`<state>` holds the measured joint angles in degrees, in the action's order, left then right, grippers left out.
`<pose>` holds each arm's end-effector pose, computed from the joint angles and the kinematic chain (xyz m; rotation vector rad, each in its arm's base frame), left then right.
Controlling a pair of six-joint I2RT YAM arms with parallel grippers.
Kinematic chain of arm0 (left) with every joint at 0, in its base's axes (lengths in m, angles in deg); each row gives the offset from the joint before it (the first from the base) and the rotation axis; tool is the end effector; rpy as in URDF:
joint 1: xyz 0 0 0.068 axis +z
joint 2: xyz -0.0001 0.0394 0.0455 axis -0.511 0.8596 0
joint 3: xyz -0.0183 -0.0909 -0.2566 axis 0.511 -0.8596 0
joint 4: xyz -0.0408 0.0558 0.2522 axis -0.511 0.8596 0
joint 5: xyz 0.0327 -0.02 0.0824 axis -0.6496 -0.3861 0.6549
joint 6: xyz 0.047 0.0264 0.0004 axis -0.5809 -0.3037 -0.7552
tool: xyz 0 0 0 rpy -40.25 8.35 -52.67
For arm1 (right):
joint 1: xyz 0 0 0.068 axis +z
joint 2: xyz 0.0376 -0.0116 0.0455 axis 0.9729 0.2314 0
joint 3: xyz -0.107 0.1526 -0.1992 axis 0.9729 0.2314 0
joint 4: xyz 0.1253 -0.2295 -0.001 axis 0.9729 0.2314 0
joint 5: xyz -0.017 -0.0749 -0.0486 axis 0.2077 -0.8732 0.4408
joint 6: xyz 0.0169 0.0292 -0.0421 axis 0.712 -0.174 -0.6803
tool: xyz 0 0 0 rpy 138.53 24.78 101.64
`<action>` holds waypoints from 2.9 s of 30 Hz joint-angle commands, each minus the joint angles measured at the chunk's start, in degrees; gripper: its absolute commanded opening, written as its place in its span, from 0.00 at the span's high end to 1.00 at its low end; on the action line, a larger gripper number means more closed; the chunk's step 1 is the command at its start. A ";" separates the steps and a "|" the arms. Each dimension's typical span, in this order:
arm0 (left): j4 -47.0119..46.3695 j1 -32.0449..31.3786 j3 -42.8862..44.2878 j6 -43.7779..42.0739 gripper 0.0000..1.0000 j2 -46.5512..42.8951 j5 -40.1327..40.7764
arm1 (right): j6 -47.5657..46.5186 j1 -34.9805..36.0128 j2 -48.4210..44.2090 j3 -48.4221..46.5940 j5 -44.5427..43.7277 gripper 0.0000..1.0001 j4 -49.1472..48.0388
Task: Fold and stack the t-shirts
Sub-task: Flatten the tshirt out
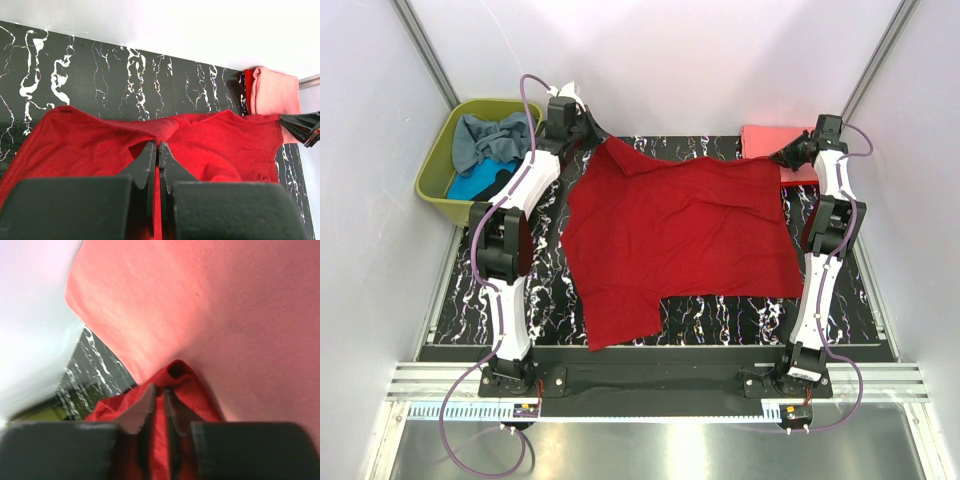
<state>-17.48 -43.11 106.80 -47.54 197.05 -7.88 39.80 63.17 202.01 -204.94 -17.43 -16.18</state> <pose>0.4937 -0.1147 0.3022 -0.2337 2.0273 -0.6669 0.5702 -0.1219 0.1700 0.9227 2.1996 0.7182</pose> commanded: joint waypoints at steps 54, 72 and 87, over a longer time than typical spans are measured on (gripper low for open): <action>-0.36 6.40 20.22 1.90 1.00 -45.47 9.67 | -0.59 1.85 -71.05 15.76 -8.18 1.00 -0.19; 4.33 6.49 20.17 5.60 1.00 -45.78 5.26 | 1.94 3.96 -76.09 19.03 5.78 1.00 -0.03; -2.96 7.46 26.60 3.57 1.00 -48.66 13.35 | 0.06 3.96 -77.34 12.94 -3.96 1.00 2.72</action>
<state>-14.64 -36.16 136.98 -43.87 153.01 3.85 42.14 67.06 125.47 -193.12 -23.03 -12.67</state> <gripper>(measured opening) 0.021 0.010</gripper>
